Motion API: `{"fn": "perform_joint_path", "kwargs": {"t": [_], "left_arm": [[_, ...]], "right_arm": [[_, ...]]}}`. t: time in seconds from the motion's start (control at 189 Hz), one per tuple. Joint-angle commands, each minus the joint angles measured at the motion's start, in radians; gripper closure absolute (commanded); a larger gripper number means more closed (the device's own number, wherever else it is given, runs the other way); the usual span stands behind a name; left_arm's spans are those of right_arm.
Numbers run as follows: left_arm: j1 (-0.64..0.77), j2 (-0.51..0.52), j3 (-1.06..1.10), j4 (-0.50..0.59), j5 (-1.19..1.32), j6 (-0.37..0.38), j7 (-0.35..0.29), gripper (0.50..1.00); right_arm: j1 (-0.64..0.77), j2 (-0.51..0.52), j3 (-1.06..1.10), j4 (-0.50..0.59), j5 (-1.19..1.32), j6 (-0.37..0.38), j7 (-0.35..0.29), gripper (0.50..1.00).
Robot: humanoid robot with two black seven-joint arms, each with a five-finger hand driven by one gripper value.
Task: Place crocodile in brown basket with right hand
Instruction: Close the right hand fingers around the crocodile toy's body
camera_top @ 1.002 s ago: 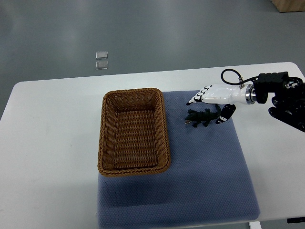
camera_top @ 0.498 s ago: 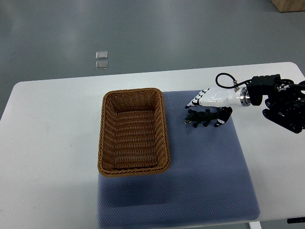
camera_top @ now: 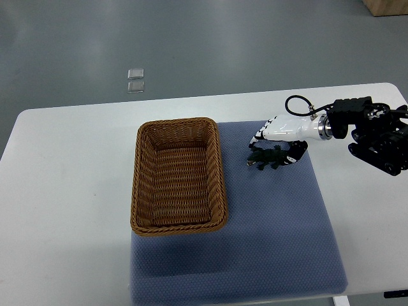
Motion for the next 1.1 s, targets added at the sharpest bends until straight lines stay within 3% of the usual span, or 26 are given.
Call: {"fn": "perform_joint_path", "kwargs": {"t": [0.0,0.254,0.392,0.525,0.864,1.092], "left_arm": [[0.001,0.0,0.0,0.0,0.0,0.0,0.0,0.5],[0.0,0.0,0.0,0.0,0.0,0.0,0.0,0.5],[0.0,0.0,0.0,0.0,0.0,0.0,0.0,0.5],[0.0,0.0,0.0,0.0,0.0,0.0,0.0,0.5],[0.0,0.0,0.0,0.0,0.0,0.0,0.0,0.5],[0.0,0.0,0.0,0.0,0.0,0.0,0.0,0.5]], "right_arm": [[0.0,-0.001,-0.027,0.0,0.0,-0.003,0.0,0.699],[0.0,-0.001,-0.032,0.0,0.0,-0.004,0.0,0.713],[0.002,-0.001,-0.032,0.0,0.0,-0.004,0.0,0.854],[0.0,-0.001,-0.032,0.0,0.0,-0.003,0.0,0.922],[0.003,-0.004,-0.026,0.0,0.012,-0.001,0.0,1.0],[0.016,-0.014,-0.015,0.0,0.021,0.002,0.003,1.0]]}}
